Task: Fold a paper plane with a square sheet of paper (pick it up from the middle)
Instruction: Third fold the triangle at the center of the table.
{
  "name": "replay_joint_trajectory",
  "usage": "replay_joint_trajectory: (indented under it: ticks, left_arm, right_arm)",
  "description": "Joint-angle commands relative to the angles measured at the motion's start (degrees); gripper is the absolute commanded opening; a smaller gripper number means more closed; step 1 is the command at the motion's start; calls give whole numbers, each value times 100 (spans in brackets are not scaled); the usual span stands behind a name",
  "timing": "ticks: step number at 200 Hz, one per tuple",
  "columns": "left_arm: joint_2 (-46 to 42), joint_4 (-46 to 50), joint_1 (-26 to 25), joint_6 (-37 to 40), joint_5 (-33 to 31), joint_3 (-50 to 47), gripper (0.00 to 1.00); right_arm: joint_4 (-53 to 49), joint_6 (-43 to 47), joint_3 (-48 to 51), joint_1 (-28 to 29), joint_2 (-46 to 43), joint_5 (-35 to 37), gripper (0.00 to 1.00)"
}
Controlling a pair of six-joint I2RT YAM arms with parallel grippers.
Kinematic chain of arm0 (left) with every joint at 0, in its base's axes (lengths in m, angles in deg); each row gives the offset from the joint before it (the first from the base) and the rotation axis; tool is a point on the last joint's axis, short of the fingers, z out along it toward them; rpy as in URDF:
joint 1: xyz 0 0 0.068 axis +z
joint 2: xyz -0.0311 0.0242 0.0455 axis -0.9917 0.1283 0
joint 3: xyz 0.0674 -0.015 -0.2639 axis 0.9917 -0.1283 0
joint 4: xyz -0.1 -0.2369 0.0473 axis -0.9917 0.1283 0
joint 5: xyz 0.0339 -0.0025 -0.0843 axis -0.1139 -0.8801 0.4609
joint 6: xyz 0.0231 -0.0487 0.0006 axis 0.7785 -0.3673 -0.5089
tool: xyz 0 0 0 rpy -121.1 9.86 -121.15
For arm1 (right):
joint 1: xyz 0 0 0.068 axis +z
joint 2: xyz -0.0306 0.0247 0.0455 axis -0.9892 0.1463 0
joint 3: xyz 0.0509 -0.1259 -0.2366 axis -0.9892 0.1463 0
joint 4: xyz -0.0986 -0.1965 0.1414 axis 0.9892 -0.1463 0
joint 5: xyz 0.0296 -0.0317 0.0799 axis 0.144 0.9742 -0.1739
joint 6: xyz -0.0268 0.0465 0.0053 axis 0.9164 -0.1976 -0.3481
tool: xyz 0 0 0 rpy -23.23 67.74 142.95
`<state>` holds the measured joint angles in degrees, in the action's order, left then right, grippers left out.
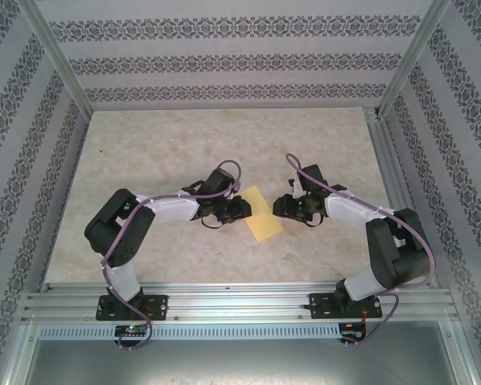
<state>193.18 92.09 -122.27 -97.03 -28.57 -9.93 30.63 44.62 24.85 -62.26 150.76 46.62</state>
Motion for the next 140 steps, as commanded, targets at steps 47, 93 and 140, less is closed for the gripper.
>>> replay_joint_trajectory:
  ticks: [47,93,140]
  left_arm:
    - [418,36,-156,-37,-276,378,18]
    - [464,124,-159,72,-257,344,17]
    - [565,240,-158,130,-307,384,16]
  right_arm:
    - [657,240,55,-33,523,-691,48]
    - [538,465,-125,-30,762,-938,50]
    - [481,521,-176,-25,820,-1409,47]
